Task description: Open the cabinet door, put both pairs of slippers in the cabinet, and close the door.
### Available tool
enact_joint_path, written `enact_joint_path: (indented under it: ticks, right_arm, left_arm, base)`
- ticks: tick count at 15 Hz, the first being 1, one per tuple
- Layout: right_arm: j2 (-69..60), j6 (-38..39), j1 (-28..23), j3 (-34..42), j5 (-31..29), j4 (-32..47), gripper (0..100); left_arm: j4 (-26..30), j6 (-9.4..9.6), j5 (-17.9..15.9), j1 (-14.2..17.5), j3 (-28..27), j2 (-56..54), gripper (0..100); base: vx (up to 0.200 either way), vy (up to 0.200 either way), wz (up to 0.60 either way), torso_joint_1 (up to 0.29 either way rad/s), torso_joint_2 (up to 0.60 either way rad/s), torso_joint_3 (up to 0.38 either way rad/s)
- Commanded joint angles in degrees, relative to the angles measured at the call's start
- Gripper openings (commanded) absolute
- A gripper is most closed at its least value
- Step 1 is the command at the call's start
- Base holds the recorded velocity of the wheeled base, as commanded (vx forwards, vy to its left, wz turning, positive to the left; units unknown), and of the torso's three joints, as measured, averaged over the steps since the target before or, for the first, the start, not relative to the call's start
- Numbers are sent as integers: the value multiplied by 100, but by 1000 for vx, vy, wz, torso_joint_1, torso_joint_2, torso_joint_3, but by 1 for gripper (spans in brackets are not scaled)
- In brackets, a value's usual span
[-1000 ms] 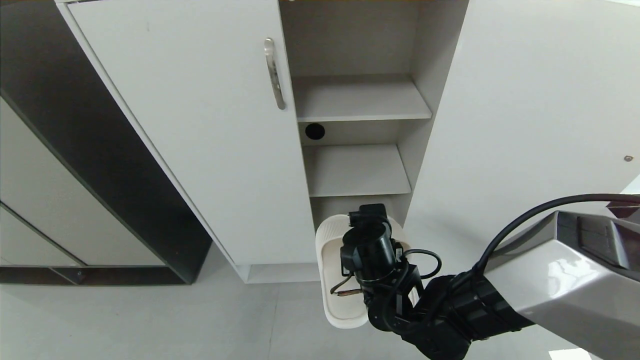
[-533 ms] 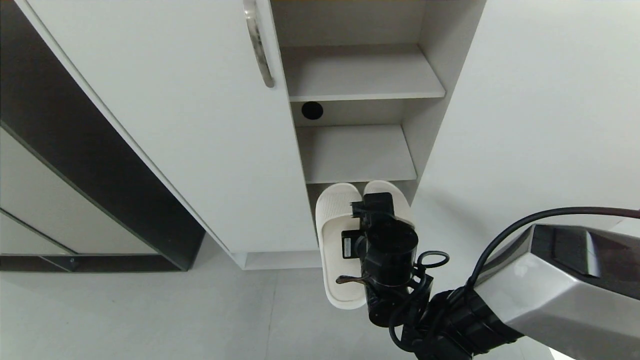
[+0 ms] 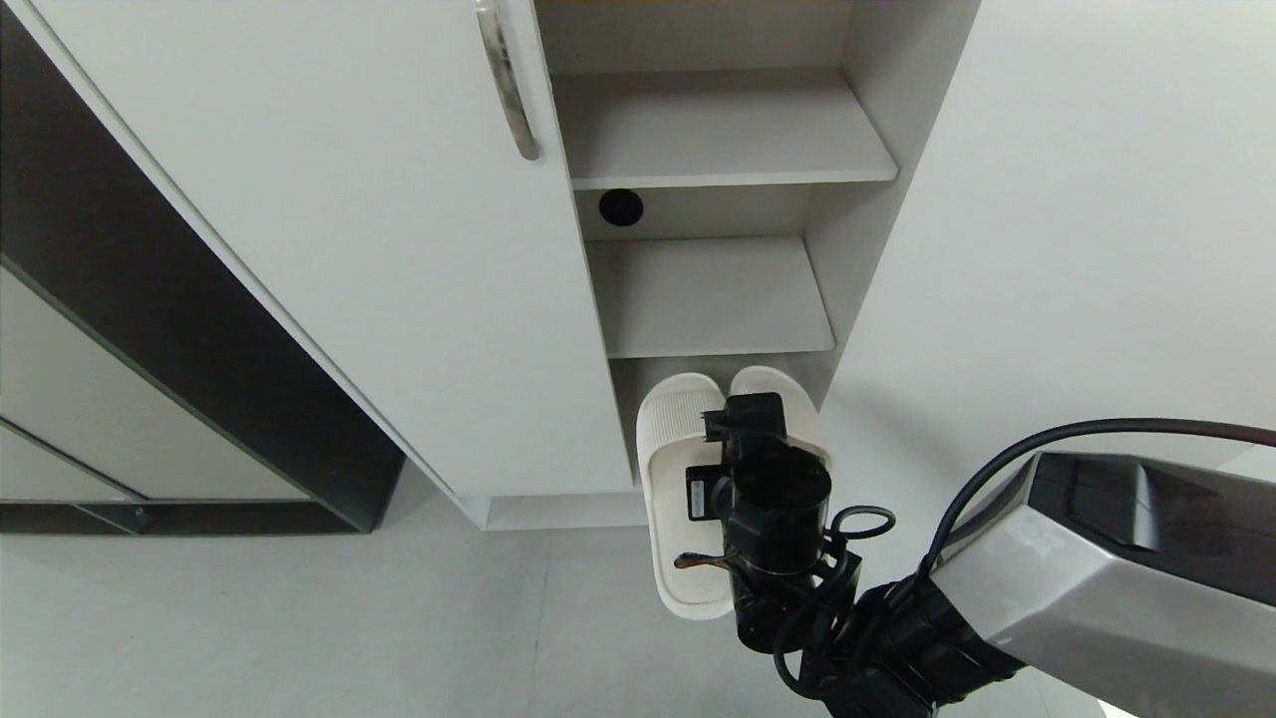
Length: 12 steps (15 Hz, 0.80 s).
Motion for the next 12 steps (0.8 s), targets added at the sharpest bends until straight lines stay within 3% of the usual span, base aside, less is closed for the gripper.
enact_joint_path:
  ticks: [1, 5, 12]
  right_arm:
    - [-43, -34, 0, -2, 8, -146, 0]
    - [-43, -78, -17, -2, 8, -190, 0]
    - [-52, -140, -26, -20, 8, -217, 0]
  left_arm:
    - [-1, 2, -1, 1, 0, 9, 0]
    - [-1, 2, -1, 1, 0, 9, 0]
    - [-1, 2, -1, 1, 0, 9, 0]
  base:
    - [0, 0, 0, 0, 0, 0]
    - [0, 0, 0, 0, 0, 0]
    - [200, 0, 0, 0, 0, -1]
